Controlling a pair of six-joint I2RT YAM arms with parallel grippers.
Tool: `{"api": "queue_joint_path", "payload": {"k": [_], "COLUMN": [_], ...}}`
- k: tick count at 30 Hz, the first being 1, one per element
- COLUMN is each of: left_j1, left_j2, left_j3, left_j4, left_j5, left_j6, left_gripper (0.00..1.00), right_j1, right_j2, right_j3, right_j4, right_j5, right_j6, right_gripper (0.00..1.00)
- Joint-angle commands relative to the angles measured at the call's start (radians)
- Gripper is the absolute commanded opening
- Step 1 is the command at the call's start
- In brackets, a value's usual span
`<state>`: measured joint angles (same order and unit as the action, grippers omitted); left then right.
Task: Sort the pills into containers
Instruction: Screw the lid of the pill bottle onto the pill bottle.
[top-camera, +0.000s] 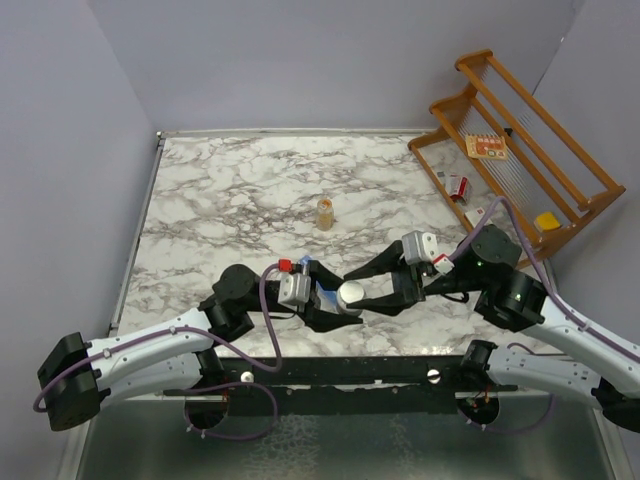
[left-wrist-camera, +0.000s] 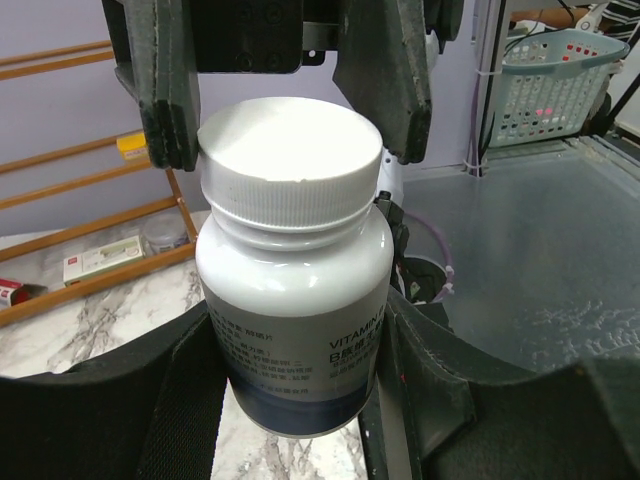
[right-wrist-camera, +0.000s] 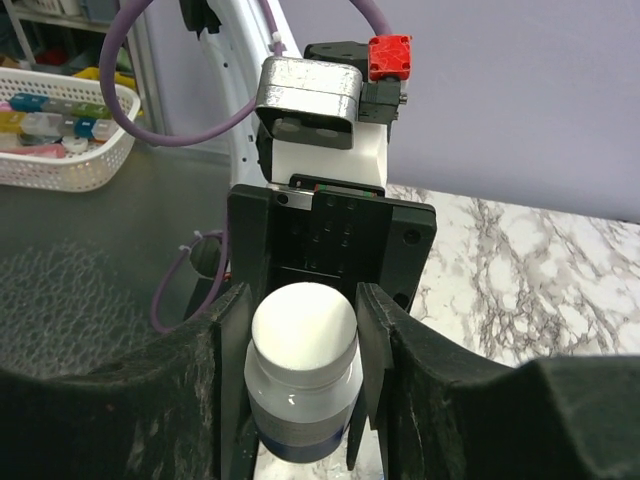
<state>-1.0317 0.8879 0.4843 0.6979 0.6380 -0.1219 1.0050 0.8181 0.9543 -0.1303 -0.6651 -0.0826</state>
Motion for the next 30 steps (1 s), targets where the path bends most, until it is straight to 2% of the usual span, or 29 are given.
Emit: {"api": "queue_joint_path", "payload": {"k": [1, 14, 23, 30], "left_j1": [-0.005, -0.005, -0.005, -0.005], "left_j2": [0.005, -0.003, -0.012, -0.027], "left_j3": [0.040, 0.043, 0.046, 0.043], "left_j4": [0.018, 0.018, 0.017, 0.018], "left_j5": [-0.004, -0.041, -0.047, -0.061], "left_j6": [-0.001, 0.005, 0.001, 0.000], "left_gripper": [0.00, 0.00, 0.00, 0.00], "right_j1": [0.001, 0.001, 0.001, 0.001], "right_j2": [0.004, -0.007, -0.002, 0.010], "right_j3": [-0.009, -0.014, -0.016, -0.017], "right_j4": [0.029, 0.020, 0.019, 0.014], "right_j5": [-0.049, -0.025, -0.012, 0.005], "right_j6": [0.017, 0.014, 0.013, 0.011], "right_gripper": [0.45, 0.52, 0.50, 0.43]}}
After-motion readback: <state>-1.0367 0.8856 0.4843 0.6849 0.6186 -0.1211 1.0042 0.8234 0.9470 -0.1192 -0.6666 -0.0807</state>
